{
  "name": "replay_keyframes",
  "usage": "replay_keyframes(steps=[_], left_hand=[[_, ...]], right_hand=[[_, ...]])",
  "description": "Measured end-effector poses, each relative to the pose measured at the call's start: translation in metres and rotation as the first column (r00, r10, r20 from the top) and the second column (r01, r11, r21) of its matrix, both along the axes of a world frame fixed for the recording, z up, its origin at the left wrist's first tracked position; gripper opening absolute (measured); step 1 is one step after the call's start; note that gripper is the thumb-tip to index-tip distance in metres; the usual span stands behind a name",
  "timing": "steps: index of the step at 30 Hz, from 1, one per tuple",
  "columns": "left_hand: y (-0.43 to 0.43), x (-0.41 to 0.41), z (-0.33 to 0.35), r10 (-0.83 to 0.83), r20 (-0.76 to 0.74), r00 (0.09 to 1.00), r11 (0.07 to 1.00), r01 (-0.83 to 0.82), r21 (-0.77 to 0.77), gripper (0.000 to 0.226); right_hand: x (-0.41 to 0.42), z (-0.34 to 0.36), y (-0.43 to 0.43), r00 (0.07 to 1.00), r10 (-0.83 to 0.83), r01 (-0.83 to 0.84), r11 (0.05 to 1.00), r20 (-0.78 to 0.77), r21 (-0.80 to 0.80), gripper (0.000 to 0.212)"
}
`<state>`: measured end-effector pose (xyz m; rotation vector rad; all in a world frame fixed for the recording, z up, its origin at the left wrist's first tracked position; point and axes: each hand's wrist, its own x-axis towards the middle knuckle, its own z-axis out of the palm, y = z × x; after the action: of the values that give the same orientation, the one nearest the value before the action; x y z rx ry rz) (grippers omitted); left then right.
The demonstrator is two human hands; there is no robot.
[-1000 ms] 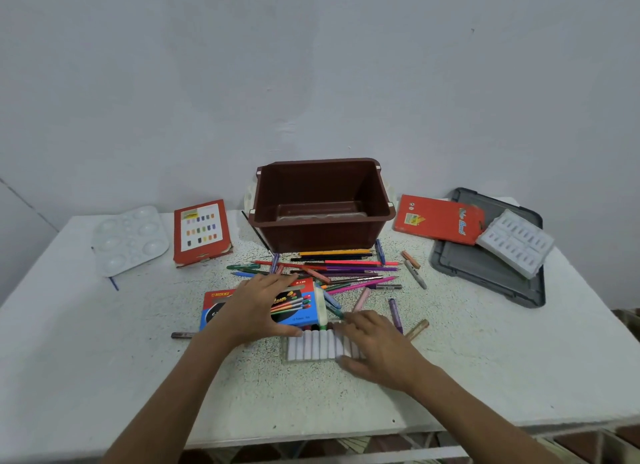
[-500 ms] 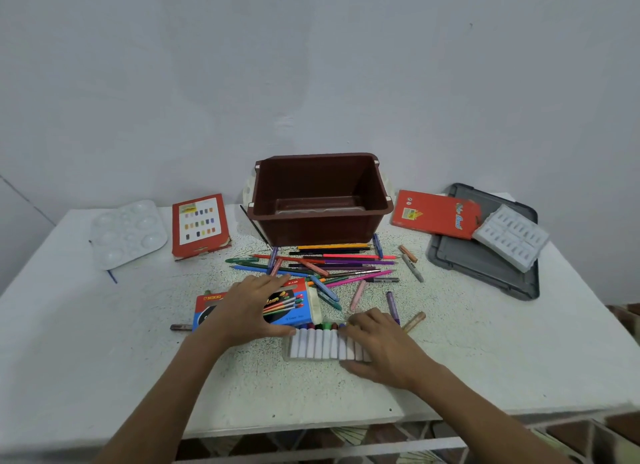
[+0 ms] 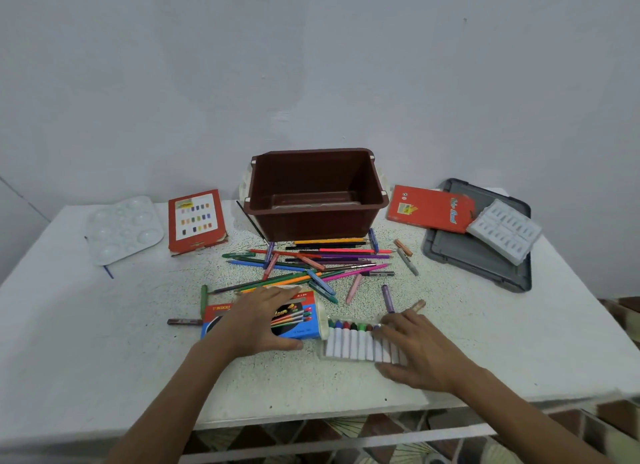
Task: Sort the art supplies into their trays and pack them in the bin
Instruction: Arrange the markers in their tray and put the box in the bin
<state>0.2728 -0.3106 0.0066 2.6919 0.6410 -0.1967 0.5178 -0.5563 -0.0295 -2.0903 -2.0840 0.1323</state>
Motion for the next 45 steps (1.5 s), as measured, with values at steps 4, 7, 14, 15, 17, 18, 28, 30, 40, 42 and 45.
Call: replay_keyframes(steps=[4,7,14,15,17,18,28,30,40,42,45], left_hand=[[-0.016,0.008,0.0,-0.021,-0.016,1.0,0.999,0.02,-0.036,0.101],[-0.032,0.015,0.0,-0.041,-0.043,0.998,0.998,0.038,-0.053,0.1],[-0.051,0.018,-0.018,-0.037,-0.081,0.996,0.999,0.039,0.026,0.098],[-0.051,0.017,-0.021,-0.029,-0.067,0.997,0.999,0.031,0.038,0.097],[-0.05,0.016,-0.028,-0.001,-0.026,1.0,0.999,0.002,0.041,0.097],[-0.048,0.015,-0.031,0.006,-0.009,1.0,0.999,-0.006,0.037,0.098],[-0.055,0.01,-0.054,-0.027,0.12,0.992,0.983,0.005,0.181,0.104],[-0.062,0.011,-0.052,-0.012,0.104,0.995,0.983,-0.007,0.183,0.107],[-0.064,0.009,-0.061,0.011,0.146,0.989,0.988,-0.033,0.149,0.099],[-0.055,0.01,-0.059,-0.001,0.076,0.997,0.993,-0.007,0.114,0.105],[-0.044,0.015,-0.058,-0.022,0.097,0.995,0.994,0.011,0.113,0.105]], right_hand=[[0.018,0.004,0.001,0.999,-0.022,0.024,0.998,0.023,-0.054,0.059],[0.027,0.008,0.003,0.999,-0.036,0.038,0.996,0.023,-0.076,0.06],[0.043,0.012,0.009,0.997,-0.07,0.072,0.99,0.017,-0.123,0.061],[0.045,0.012,0.009,0.997,-0.072,0.073,0.989,0.019,-0.128,0.061],[0.047,0.012,0.01,0.997,-0.075,0.077,0.986,0.016,-0.146,0.063],[0.048,0.012,0.01,0.997,-0.077,0.077,0.986,0.008,-0.151,0.063],[0.049,0.013,0.004,0.996,-0.079,0.073,0.991,-0.048,-0.115,0.058],[0.05,0.014,0.004,0.996,-0.079,0.074,0.991,-0.048,-0.113,0.058],[0.048,0.012,0.004,0.994,-0.087,0.079,0.991,-0.069,-0.106,0.06],[0.048,0.012,0.005,0.993,-0.09,0.082,0.991,-0.071,-0.105,0.061],[0.048,0.014,0.005,0.994,-0.086,0.078,0.991,-0.073,-0.105,0.062]])
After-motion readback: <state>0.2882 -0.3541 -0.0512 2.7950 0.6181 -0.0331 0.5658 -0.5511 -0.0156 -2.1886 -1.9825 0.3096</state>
